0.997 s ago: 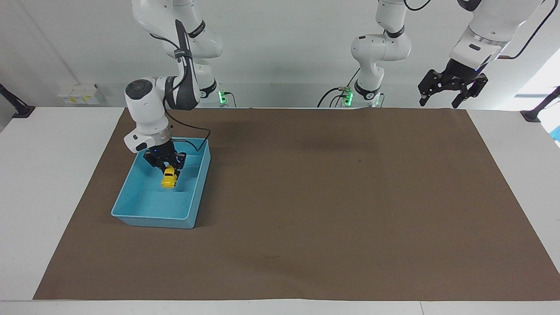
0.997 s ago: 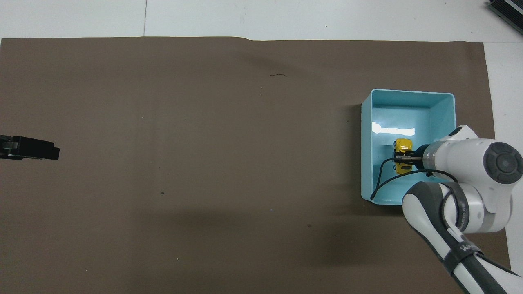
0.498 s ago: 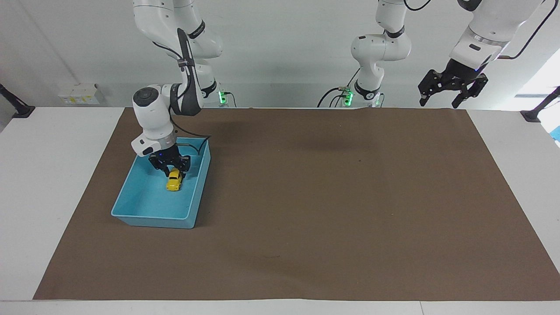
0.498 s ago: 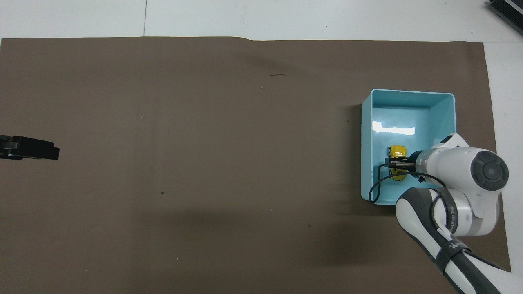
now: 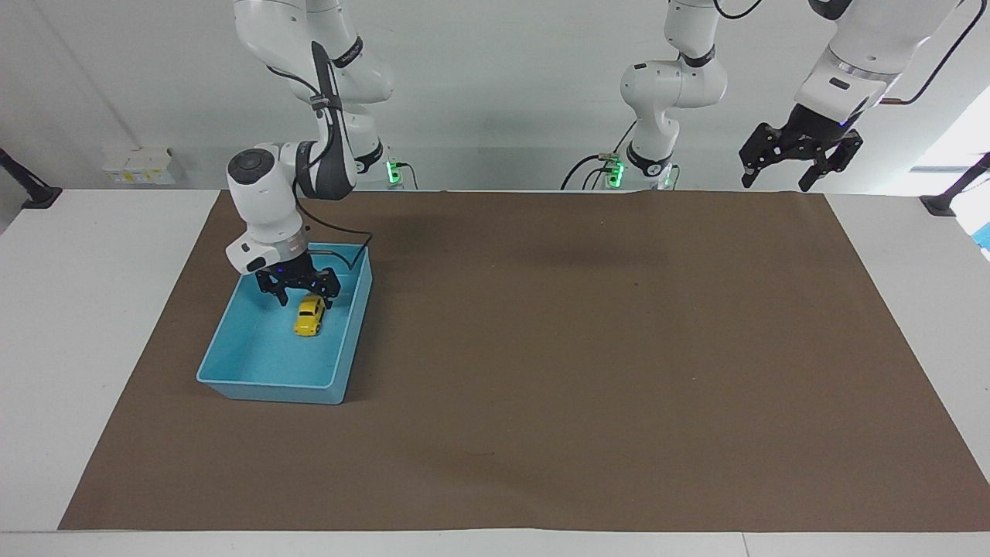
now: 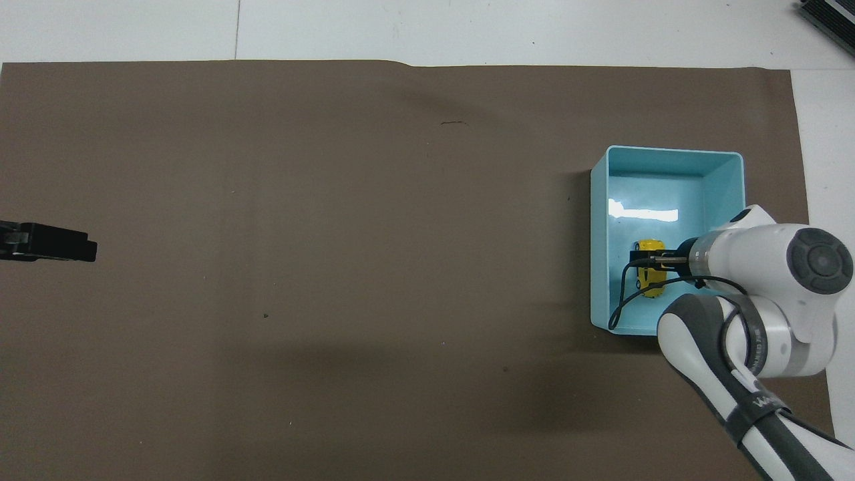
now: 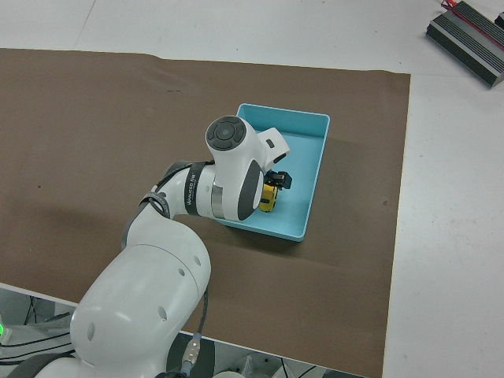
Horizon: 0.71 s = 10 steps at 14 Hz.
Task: Wind up and store yellow beetle car
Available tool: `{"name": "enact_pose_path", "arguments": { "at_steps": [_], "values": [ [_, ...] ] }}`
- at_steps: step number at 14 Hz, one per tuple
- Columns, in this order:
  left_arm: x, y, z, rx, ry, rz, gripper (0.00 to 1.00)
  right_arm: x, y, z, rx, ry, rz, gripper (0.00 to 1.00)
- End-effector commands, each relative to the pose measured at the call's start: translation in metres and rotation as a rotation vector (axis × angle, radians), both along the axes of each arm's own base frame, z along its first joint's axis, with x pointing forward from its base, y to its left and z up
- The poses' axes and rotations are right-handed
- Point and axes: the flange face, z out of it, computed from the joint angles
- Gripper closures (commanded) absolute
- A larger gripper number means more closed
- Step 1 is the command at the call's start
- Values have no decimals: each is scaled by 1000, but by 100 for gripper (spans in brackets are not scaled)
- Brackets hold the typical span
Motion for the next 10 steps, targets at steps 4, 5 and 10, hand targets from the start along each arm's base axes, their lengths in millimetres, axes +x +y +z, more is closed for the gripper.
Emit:
{"name": "enact_pose_path", "arguments": {
  "at_steps": [4, 5, 10],
  "values": [
    [-7, 4, 1, 19, -4, -1, 0, 31, -5, 74, -1, 48, 19, 0],
    [-7, 4, 1, 19, -4, -1, 0, 36, -4, 90, -2, 54, 16, 0],
    [-7, 4, 1, 19, -4, -1, 0, 41, -8, 149, 16, 98, -23, 0]
  ]
}}
